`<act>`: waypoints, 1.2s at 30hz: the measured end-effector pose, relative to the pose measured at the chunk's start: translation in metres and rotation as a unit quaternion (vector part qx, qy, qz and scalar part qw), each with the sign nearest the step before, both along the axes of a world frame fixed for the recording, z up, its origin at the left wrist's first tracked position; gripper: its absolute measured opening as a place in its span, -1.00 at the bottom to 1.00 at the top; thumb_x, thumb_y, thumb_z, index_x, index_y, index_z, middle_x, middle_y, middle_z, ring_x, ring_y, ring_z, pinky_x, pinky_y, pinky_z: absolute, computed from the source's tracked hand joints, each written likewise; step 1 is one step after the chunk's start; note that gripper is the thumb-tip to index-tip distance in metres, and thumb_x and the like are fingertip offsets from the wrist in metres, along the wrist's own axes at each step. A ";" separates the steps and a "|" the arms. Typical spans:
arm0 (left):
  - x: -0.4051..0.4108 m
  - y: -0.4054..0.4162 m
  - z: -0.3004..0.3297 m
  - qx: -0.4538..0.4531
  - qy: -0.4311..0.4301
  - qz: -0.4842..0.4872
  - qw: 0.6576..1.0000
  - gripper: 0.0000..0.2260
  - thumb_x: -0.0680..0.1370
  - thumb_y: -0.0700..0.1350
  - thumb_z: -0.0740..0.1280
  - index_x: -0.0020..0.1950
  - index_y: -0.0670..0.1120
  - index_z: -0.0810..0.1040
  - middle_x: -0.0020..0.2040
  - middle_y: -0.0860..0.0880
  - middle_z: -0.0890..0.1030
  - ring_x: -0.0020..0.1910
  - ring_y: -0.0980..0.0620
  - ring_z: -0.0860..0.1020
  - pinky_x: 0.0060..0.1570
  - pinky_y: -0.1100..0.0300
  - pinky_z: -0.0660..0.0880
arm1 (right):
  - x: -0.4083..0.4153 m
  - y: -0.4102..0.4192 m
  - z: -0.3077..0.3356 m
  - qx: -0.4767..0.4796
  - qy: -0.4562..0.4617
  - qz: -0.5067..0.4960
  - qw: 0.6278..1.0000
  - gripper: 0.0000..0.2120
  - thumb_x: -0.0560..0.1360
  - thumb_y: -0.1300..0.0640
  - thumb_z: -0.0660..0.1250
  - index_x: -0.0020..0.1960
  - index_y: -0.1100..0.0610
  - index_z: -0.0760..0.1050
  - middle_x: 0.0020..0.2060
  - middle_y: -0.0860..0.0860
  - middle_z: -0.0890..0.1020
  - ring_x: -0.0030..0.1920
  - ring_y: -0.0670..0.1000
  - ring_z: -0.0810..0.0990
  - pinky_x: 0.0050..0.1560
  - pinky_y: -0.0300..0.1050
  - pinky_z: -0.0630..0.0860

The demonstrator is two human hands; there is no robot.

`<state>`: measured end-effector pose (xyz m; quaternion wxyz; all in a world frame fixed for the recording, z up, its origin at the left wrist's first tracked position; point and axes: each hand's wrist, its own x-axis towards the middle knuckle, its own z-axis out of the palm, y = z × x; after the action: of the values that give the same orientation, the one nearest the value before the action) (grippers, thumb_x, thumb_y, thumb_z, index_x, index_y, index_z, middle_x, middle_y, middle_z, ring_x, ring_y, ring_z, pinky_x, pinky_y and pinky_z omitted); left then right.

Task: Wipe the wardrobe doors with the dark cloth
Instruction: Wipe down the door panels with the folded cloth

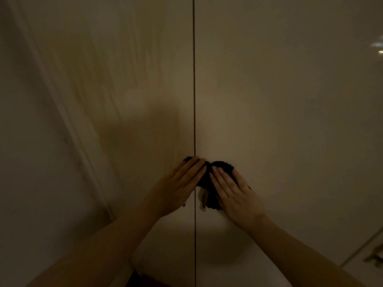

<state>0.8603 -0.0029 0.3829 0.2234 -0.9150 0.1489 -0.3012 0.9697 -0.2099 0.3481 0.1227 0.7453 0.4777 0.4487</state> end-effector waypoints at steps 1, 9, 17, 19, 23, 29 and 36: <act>-0.001 -0.001 -0.001 -0.007 0.002 0.001 1.000 -0.46 0.64 -0.14 0.16 0.55 -0.26 0.05 0.57 -0.23 0.04 0.55 -0.19 0.02 0.45 -0.11 0.20 | -0.001 0.001 -0.002 0.000 0.003 0.000 1.000 -0.33 0.58 -0.02 -0.13 0.54 0.33 -0.25 0.52 0.25 -0.28 0.53 0.18 -0.30 0.50 0.15 -0.34; -0.008 -0.010 -0.008 -0.064 -0.008 0.004 0.998 -0.52 0.59 -0.24 0.05 0.52 -0.23 0.14 0.49 -0.19 0.23 0.47 -0.16 0.22 0.49 -0.03 0.14 | -0.006 0.003 -0.029 0.037 0.040 0.009 0.998 -0.33 0.54 0.11 -0.11 0.52 0.36 -0.30 0.52 0.27 -0.28 0.54 0.20 -0.27 0.50 0.16 -0.33; -0.003 -0.024 0.000 -0.113 -0.050 0.000 0.992 -0.65 0.48 -0.25 0.36 0.25 -0.18 0.42 0.15 -0.16 0.53 0.11 -0.13 0.44 0.13 0.02 0.44 | -0.012 -0.002 -0.035 0.055 0.073 0.018 0.996 -0.35 0.52 0.19 -0.11 0.50 0.38 -0.31 0.50 0.29 -0.32 0.53 0.21 -0.28 0.50 0.17 -0.33; -0.001 -0.029 0.008 -0.110 -0.045 0.001 0.993 -0.70 0.46 -0.27 0.38 0.17 -0.16 0.45 0.08 -0.16 0.55 0.04 -0.14 0.48 0.04 0.02 0.47 | -0.016 -0.005 -0.034 0.046 0.086 0.007 0.995 -0.37 0.53 0.21 -0.12 0.50 0.38 -0.29 0.50 0.30 -0.31 0.53 0.22 -0.30 0.50 0.16 -0.34; -0.003 -0.041 0.018 -0.063 -0.026 -0.014 0.998 -0.79 0.50 -0.25 0.21 0.08 -0.14 0.55 0.02 -0.12 0.56 0.00 -0.11 0.50 0.00 0.04 0.49 | -0.024 -0.020 -0.052 0.016 0.106 -0.006 0.994 -0.39 0.53 0.24 -0.14 0.52 0.38 -0.25 0.51 0.31 -0.24 0.54 0.24 -0.23 0.51 0.15 -0.30; -0.001 -0.067 0.004 0.066 0.012 -0.029 0.997 -0.76 0.52 -0.24 0.13 -0.19 -0.09 0.58 -0.15 -0.03 0.59 -0.12 -0.04 0.53 -0.04 0.09 0.46 | -0.041 -0.042 -0.068 -0.085 0.127 -0.096 0.984 -0.36 0.58 0.16 -0.13 0.46 0.41 -0.42 0.43 0.37 -0.43 0.45 0.32 -0.41 0.41 0.24 -0.48; -0.002 -0.076 -0.012 0.137 0.053 0.059 0.987 -0.88 0.42 -0.21 0.40 -0.32 -0.09 0.58 -0.27 -0.02 0.56 -0.17 -0.04 0.50 0.08 0.04 0.37 | -0.047 -0.047 -0.048 -0.182 0.126 -0.146 0.964 -0.30 0.66 0.06 -0.08 0.39 0.39 -0.53 0.38 0.34 -0.50 0.37 0.29 -0.53 0.23 0.29 -0.67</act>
<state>0.8579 -0.0787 0.3708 0.3555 -0.8977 0.1464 -0.2151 0.9226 -0.2573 0.3002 0.2591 0.8224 0.4492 0.2339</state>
